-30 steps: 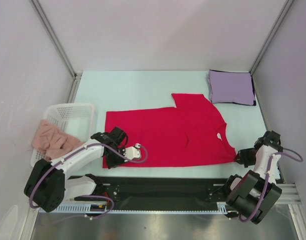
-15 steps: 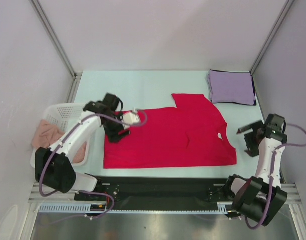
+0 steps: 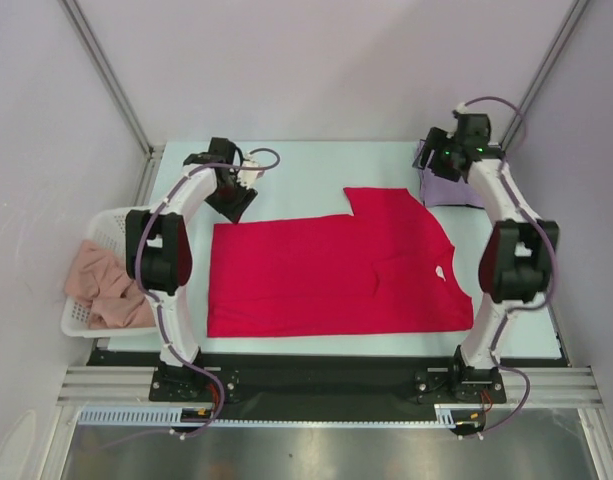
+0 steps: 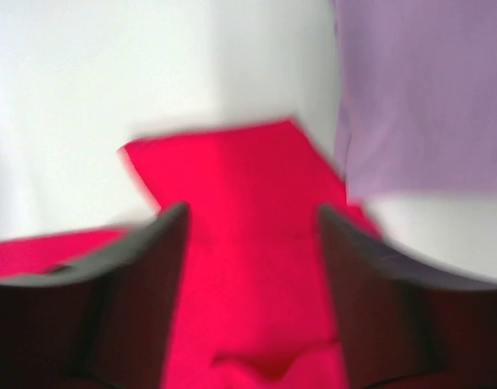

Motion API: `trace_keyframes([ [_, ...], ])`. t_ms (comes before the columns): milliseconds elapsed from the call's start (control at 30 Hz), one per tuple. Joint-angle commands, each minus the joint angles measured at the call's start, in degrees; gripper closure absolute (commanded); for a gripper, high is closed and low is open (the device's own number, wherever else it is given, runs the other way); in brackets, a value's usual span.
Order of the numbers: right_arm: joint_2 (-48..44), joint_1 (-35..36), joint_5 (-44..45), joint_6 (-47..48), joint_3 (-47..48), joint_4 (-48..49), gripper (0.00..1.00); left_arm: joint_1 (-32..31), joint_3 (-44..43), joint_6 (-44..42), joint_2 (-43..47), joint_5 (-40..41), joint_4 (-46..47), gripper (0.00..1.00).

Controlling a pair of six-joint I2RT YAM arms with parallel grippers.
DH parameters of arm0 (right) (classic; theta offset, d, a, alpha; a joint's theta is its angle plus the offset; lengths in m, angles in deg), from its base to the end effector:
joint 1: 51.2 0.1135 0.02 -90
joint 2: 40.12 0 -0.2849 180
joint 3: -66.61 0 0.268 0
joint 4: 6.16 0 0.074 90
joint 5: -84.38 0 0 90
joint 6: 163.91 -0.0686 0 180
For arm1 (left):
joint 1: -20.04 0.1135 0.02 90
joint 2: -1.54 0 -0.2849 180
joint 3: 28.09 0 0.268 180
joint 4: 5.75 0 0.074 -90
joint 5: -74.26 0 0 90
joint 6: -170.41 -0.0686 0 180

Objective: Fold and stack the t-shirts
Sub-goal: Fold the tshirt

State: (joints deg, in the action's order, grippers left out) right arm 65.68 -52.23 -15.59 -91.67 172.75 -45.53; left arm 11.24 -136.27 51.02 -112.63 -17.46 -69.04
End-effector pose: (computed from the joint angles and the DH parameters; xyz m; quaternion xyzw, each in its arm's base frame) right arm 0.4757 0.0033 0.3001 0.1099 0.8933 0.1400 0.4127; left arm 0.4480 -0.0714 0.2121 0.3243 0.9286 0.0176 0.1796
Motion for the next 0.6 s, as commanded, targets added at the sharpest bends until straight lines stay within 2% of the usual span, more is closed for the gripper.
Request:
trace_keyframes([
  [0, 13.76, 2.78, -0.4, 6.77, 12.31, -8.79, 0.38, 1.77, -6.62, 3.81, -2.19, 4.08, 1.48, 0.37],
  [33, 16.43, 3.58, -0.13, 8.25, 19.4, -10.2, 0.4, 2.2, -6.97, 3.55, -2.98, 4.35, 1.48, 0.37],
  [133, 25.21, 4.55, 2.76, 9.67, 30.06, -14.86, 0.45, 3.17, -6.89, 3.2, -5.18, 4.79, 1.57, 0.37],
  [233, 30.85, 5.17, 4.79, 10.9, 35.62, -16.8, 0.45, 4.4, -7.67, 3.37, -7.9, 5.32, 1.48, 0.41],
  [333, 34.02, 5.43, 5.23, 11.6, 36.86, -17.42, 0.44, 5.28, -8.99, 3.46, -10.18, 4.62, 1.22, 0.42],
  [467, 36.4, 5.52, 6.2, 12.48, 36.87, -17.95, 0.35, 5.55, -10.92, 3.11, -13.35, 4.88, 0.34, 0.42],
  [567, 37.98, 5.61, 5.58, 13.1, 37.22, -18.83, 0.34, 5.72, -11.9, 3.02, -15.2, 3.57, -0.36, 0.42],
])
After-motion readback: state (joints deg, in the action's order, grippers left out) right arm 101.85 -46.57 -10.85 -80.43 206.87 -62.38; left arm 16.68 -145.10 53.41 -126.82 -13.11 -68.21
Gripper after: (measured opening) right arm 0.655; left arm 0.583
